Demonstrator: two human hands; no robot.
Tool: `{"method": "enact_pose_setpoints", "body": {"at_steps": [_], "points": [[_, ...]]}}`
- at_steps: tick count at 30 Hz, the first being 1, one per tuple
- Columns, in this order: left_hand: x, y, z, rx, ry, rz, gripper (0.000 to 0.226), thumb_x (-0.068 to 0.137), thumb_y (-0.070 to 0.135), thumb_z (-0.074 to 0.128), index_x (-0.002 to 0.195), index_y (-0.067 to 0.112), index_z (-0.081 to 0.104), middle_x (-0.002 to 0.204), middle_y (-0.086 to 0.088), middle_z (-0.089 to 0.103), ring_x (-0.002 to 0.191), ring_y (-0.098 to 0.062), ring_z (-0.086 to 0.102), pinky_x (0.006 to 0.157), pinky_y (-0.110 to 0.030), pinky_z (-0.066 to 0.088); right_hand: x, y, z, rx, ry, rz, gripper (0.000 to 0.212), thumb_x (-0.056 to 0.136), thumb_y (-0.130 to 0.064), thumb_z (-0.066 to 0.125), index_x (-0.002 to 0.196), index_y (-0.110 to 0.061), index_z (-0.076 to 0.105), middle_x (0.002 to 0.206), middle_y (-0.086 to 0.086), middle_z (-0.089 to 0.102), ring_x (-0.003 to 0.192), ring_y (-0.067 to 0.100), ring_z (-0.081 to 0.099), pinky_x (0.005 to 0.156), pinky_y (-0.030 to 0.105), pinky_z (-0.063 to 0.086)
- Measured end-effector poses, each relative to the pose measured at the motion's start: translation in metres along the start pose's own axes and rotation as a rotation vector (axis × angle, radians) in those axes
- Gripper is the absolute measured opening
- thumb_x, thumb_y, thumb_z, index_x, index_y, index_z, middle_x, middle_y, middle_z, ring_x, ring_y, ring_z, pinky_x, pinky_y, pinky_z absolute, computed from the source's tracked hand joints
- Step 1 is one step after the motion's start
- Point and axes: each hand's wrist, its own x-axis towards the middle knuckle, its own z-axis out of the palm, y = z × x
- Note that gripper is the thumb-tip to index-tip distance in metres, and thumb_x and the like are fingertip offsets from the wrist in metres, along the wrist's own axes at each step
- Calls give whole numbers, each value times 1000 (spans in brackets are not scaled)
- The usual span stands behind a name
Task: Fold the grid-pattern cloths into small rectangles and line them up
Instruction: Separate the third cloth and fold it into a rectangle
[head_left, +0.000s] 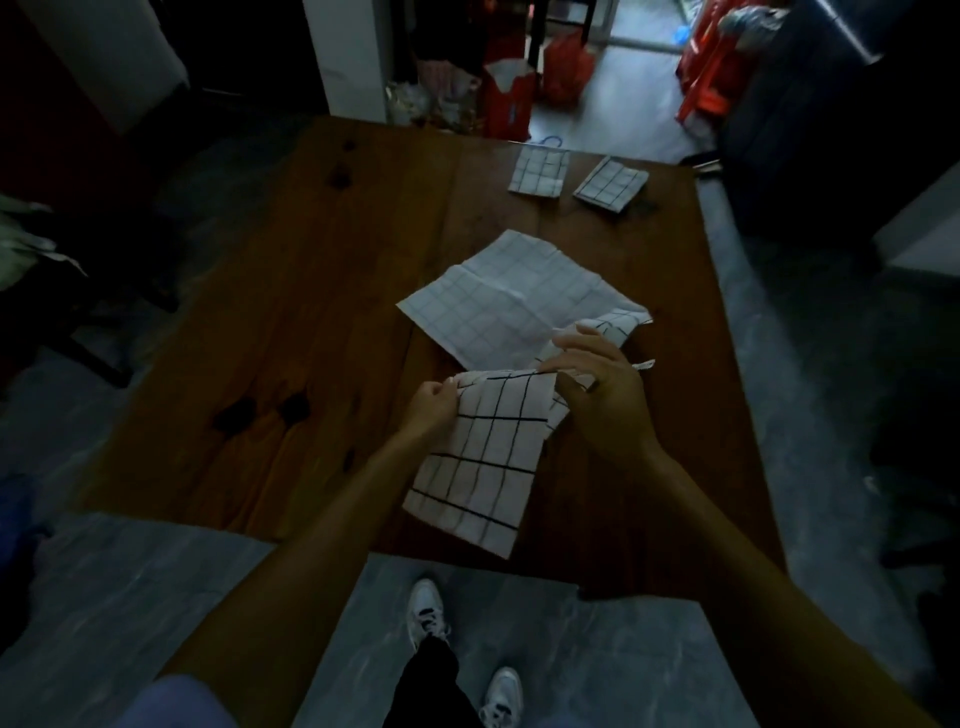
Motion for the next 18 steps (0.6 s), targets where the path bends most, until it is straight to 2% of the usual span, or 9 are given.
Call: {"method": "enact_pose_setpoints", "body": {"at_steps": [4,7,11,14,16,18], "points": [[-4,4,15,-240,12,-24,37,96,25,50,130,11,48,128,-9,51,103,-18,50,77,-31,46,-13,1,-21,128,20,136,19,88,-13,62,93,-30,68,117,-2,62,121,12,50,101,37,45],[-9,7,13,-425,75,43,33,94,15,54,126,15,51,121,-2,52,102,-16,52,73,-28,50,-22,11,-34,149,26,137,19,90,-7,58,98,-20,69,108,0,66,109,12,59,92,40,53],[-17,7,5,-512,158,145,29,93,14,56,121,18,54,113,2,54,93,-9,55,68,-23,49,-29,17,-43,201,38,155,20,95,-5,53,107,-9,69,107,2,69,100,13,65,85,41,57],[-24,3,6,-410,255,198,24,94,14,54,118,16,56,114,-1,54,97,-13,55,66,-18,44,-27,6,-45,240,52,169,27,97,-5,46,103,-19,69,103,-4,70,98,12,66,81,31,57],[-30,4,7,-213,399,271,23,94,17,52,116,18,57,120,-3,50,108,-17,52,77,-21,43,-23,-3,-45,275,37,164,30,97,-5,45,99,-24,68,100,-6,70,95,9,66,78,26,57],[-39,9,8,-27,430,488,26,94,21,51,119,19,56,125,-3,48,113,-14,47,87,-25,41,-18,-8,-44,246,-7,161,28,97,-6,44,101,-20,68,102,-5,69,96,7,65,82,29,56]]}}
